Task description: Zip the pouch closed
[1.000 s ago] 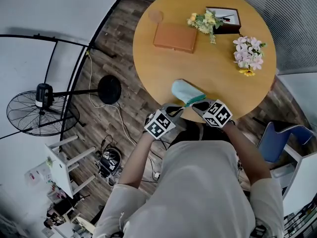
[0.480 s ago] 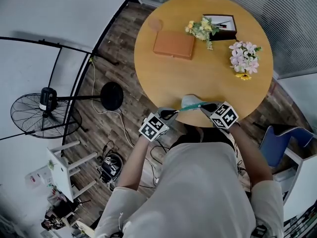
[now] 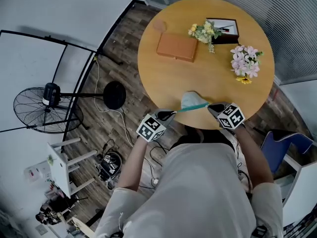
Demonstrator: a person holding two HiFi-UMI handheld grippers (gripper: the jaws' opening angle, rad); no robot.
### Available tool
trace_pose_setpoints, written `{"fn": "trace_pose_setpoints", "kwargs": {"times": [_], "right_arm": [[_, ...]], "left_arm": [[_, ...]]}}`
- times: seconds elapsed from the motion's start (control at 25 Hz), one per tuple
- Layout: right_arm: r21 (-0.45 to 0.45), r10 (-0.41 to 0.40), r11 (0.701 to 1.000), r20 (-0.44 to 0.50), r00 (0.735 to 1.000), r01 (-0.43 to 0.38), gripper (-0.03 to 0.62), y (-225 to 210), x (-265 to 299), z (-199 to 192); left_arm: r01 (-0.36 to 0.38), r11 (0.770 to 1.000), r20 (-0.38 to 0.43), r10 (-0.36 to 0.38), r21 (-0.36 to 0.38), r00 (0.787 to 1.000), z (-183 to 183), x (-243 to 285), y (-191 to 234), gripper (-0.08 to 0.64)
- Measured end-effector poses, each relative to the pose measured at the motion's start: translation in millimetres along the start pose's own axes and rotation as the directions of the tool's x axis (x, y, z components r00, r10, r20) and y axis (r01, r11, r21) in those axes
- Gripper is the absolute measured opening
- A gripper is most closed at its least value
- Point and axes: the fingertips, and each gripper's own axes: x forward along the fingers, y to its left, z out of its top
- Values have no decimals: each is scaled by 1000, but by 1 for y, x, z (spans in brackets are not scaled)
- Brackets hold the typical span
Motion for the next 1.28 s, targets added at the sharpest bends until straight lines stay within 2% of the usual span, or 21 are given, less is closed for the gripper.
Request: {"fn": "trace_pose_setpoints", "kwargs": {"times": [0.4, 0.52, 0.68, 0.76, 1.0, 1.16, 1.28], "right_arm": [[-23, -2, 1000, 7, 1000, 2, 5, -14, -7, 2], [-72, -32, 997, 55, 998, 36, 5, -22, -16, 14], [-129, -96, 985, 115, 989, 111, 6, -36, -26, 26], [-142, -116, 981, 110, 987, 131, 6, -43, -27, 23], [-135, -130, 982, 23, 991, 132, 9, -59, -22, -3], [-99, -108, 989, -16, 994, 106, 11, -62, -19, -21], [-56, -89, 995, -25, 996, 88, 14, -62, -17, -34]], "left_arm": [[-65, 997, 25, 66, -49, 997, 7, 11, 0, 26], [-107, 992, 57, 110, -64, 992, 16, 14, 5, 26], [-136, 990, 112, 140, -43, 984, 26, 21, 1, 26], [-142, 988, 114, 147, -58, 982, 25, 31, -1, 26], [-99, 980, 96, 117, -174, 989, 9, 61, -11, 28], [-78, 975, 64, 93, -208, 994, -3, 75, -19, 28], [-36, 971, 38, 47, -236, 998, -14, 85, -30, 28]]}}
